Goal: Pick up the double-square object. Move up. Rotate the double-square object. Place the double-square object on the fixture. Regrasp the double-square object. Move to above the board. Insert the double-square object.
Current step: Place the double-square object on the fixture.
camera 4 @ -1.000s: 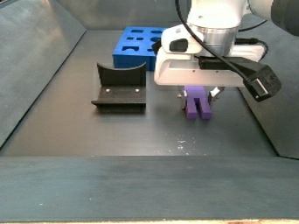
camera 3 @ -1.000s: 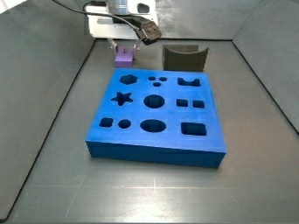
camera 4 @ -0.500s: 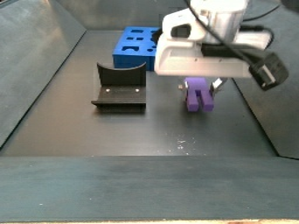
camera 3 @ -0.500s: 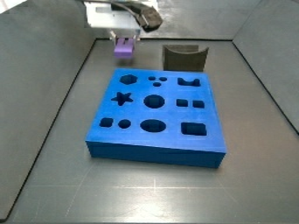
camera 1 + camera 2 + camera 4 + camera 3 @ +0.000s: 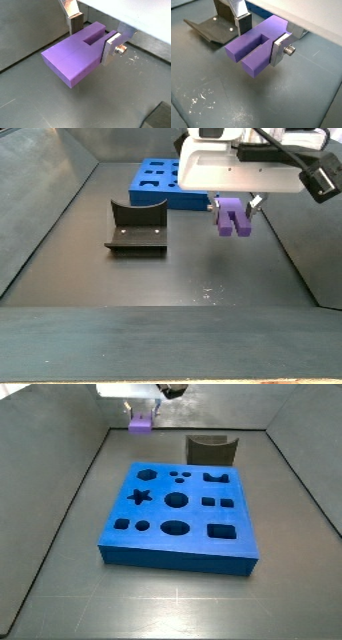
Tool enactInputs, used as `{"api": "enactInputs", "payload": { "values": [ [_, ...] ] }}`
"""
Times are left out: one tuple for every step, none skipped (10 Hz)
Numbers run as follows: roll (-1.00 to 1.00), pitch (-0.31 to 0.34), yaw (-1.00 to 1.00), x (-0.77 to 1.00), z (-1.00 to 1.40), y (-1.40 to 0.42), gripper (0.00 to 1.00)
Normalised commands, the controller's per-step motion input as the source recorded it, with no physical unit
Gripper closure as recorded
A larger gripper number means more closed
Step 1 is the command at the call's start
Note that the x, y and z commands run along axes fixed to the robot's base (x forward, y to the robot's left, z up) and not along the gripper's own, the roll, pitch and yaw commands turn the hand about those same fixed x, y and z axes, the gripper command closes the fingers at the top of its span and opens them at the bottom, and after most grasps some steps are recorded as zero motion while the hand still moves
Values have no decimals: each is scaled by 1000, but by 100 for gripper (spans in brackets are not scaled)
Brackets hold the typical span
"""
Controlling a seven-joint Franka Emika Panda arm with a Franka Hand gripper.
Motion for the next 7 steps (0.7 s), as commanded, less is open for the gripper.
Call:
{"api": "enactInputs", "payload": {
  "values": [
    [10,19,-3,-4,1000,2,100],
    [16,30,-6,-12,1000,6,100],
    [23,36,-8,-18,1000,9,100],
    [31,42,-13,-23,1000,13,100],
    [39,49,-17,-27,1000,17,100],
    [49,54,-22,-21,853,20,100],
    [54,62,-23,-15,707,19,100]
  ]
}}
